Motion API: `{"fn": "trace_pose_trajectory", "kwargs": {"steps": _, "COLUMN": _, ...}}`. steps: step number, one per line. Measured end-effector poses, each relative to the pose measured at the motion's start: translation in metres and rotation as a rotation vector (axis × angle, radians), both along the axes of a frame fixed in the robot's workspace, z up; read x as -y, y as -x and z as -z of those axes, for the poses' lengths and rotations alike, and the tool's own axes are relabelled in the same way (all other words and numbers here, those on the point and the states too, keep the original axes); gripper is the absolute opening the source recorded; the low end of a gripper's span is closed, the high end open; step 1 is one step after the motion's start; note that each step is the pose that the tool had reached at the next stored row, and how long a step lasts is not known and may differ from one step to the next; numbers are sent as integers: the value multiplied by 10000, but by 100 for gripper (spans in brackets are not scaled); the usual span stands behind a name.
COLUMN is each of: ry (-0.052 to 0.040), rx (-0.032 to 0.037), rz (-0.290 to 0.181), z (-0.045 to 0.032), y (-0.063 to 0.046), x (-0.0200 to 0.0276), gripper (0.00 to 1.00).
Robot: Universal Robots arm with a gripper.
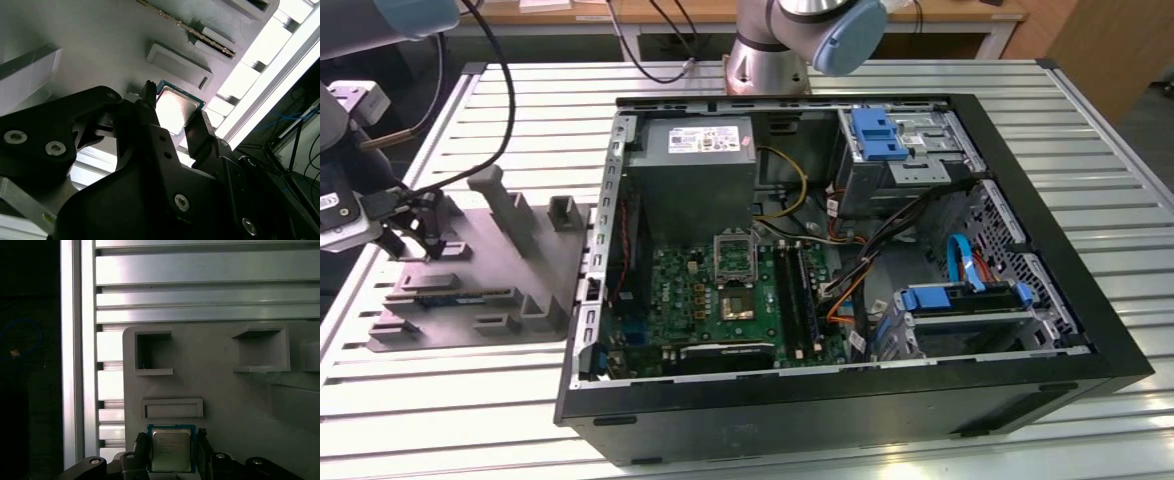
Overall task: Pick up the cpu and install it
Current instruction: 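Pick up the cpu and move it towards the insertion slot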
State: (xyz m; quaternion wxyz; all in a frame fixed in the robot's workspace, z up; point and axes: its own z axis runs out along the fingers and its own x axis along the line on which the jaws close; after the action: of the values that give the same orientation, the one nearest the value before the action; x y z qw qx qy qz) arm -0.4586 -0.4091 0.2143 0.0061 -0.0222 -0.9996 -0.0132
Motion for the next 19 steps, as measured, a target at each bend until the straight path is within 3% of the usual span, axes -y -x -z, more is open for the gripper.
{"fn": "trace_pose_trajectory", "kwargs": {"steps": 19, "ry": 0, "rx": -1, "rz": -1, "z": -44, "y": 0, "x": -1, "gripper": 47}}
